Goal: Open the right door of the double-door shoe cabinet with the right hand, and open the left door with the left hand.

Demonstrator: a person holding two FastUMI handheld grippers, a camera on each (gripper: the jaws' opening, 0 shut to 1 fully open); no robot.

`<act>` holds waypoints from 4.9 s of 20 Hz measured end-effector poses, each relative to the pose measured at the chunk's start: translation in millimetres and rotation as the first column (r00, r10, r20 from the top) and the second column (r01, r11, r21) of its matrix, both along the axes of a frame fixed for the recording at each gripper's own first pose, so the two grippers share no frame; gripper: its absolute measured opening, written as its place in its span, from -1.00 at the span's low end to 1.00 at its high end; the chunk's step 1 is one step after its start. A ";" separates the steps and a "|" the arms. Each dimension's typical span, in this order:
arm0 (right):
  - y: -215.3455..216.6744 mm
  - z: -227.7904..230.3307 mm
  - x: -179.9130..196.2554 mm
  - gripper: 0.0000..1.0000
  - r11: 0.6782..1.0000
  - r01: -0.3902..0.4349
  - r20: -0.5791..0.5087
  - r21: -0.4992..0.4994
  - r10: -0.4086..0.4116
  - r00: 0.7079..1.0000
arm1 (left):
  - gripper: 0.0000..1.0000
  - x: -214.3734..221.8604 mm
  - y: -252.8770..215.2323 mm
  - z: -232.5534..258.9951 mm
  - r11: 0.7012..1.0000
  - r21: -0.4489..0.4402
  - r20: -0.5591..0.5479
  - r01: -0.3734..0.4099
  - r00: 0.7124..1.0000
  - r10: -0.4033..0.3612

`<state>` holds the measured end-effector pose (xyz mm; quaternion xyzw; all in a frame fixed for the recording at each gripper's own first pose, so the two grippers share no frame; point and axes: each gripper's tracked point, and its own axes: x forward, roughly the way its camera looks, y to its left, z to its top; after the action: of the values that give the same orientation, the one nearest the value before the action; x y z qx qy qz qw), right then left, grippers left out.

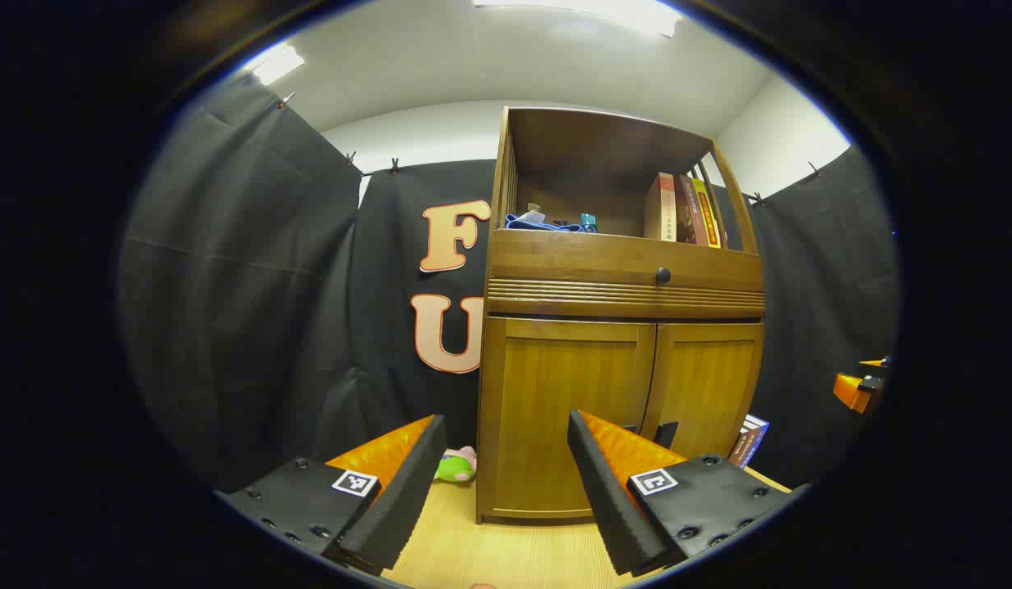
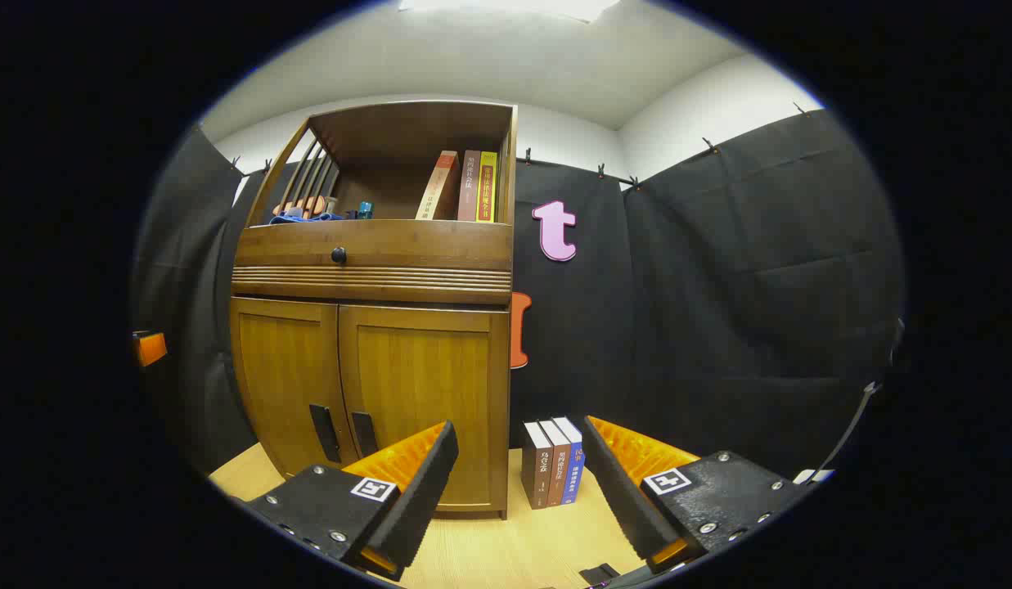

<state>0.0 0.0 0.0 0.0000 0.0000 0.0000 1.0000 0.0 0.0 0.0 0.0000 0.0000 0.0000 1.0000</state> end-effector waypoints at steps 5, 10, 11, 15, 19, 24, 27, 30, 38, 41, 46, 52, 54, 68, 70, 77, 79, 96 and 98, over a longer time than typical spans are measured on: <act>-0.6 2.4 0.6 0.88 1.000 0.002 0.003 0.002 -0.002 1.000 | 0.89 -1.2 3.8 -0.2 1.000 0.001 -0.001 -0.008 1.000 0.008; -2.1 0.4 -0.6 0.89 1.000 0.007 -0.004 -0.002 -0.007 1.000 | 0.90 -1.9 1.6 -2.5 1.000 -0.002 -0.004 -0.002 1.000 0.002; -1.9 0.1 -1.2 0.89 1.000 0.007 -0.005 -0.001 -0.007 1.000 | 0.90 -2.4 1.9 -2.3 1.000 0.000 -0.005 0.000 1.000 0.000; -3.1 0.1 -2.3 0.89 1.000 0.010 -0.005 0.002 -0.010 1.000 | 0.90 -2.3 2.0 -2.1 1.000 0.004 -0.005 0.001 1.000 -0.001; 0.8 -1.4 -2.0 0.89 1.000 0.006 -0.005 0.008 -0.006 1.000 | 0.90 -2.6 3.1 -0.4 1.000 0.003 -0.004 -0.001 1.000 0.001; 15.5 -12.0 2.4 0.88 1.000 -0.022 -0.021 0.016 0.022 1.000 | 0.94 -2.4 4.7 -1.8 1.000 0.006 -0.007 -0.007 1.000 0.007; 26.9 -23.1 8.3 0.89 0.999 -0.041 -0.037 0.023 0.042 0.998 | 0.93 -1.7 8.4 -1.9 1.000 0.013 -0.005 -0.012 1.000 0.012; 41.2 -36.4 14.8 0.89 0.998 -0.063 -0.054 0.030 0.065 0.996 | 0.97 -1.8 11.3 -3.7 1.000 0.014 -0.008 -0.020 1.000 0.020; 96.9 -67.3 46.4 0.89 0.989 -0.134 -0.082 0.057 0.138 0.987 | 0.89 1.4 30.4 -4.9 0.998 0.018 -0.014 -0.058 0.998 0.058; 122.4 -78.6 62.9 0.89 0.984 -0.164 -0.088 0.066 0.170 0.982 | 0.90 2.7 38.6 -6.0 0.997 0.018 -0.017 -0.072 0.997 0.072; 171.6 -81.9 76.9 0.89 0.974 -0.223 -0.080 0.045 0.226 0.971 | 0.89 6.9 54.7 -7.8 0.994 0.031 -0.021 -0.108 0.994 0.109; 219.8 -105.7 109.5 0.88 0.960 -0.277 -0.089 0.045 0.280 0.956 | 0.89 16.4 75.6 -9.7 0.990 0.034 -0.025 -0.139 0.990 0.140; 231.1 -116.0 120.9 1.00 0.958 -0.285 -0.105 0.043 0.288 0.952 | 0.89 18.1 79.6 -11.6 0.988 0.039 -0.027 -0.148 0.988 0.149; 259.4 -171.6 173.7 0.14 0.959 -0.273 -0.197 0.081 0.284 0.939 | 0.89 11.8 110.5 -20.4 0.974 0.070 -0.048 -0.213 0.975 0.217; 258.6 -172.3 176.0 -0.07 0.959 -0.270 -0.196 0.083 0.281 0.939 | 0.89 8.8 113.4 -18.8 0.973 0.074 -0.045 -0.221 0.973 0.224; 255.0 -173.8 163.1 -0.14 0.952 -0.286 -0.205 0.111 0.304 0.931 | 0.90 -1.2 110.0 -15.9 0.972 0.066 -0.038 -0.225 0.973 0.228; 249.9 -172.2 152.9 -0.60 0.952 -0.293 -0.206 0.095 0.306 0.929 | 0.90 -5.9 110.1 -12.5 0.971 0.067 -0.030 -0.228 0.973 0.230; 173.9 -168.3 59.0 -0.45 0.948 -0.292 -0.234 0.124 0.314 0.920 | 0.90 -34.1 100.1 -0.4 0.977 0.059 -0.005 -0.204 0.979 0.205; 163.7 -167.8 51.2 -0.46 0.951 -0.287 -0.237 0.117 0.308 0.922 | 0.90 -34.4 94.8 0.0 0.979 0.059 -0.007 -0.193 0.981 0.194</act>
<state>51.2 163.7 -167.8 0.0402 0.1273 0.1518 0.9794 -34.4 94.8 0.0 0.0291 0.0064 0.0973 0.9948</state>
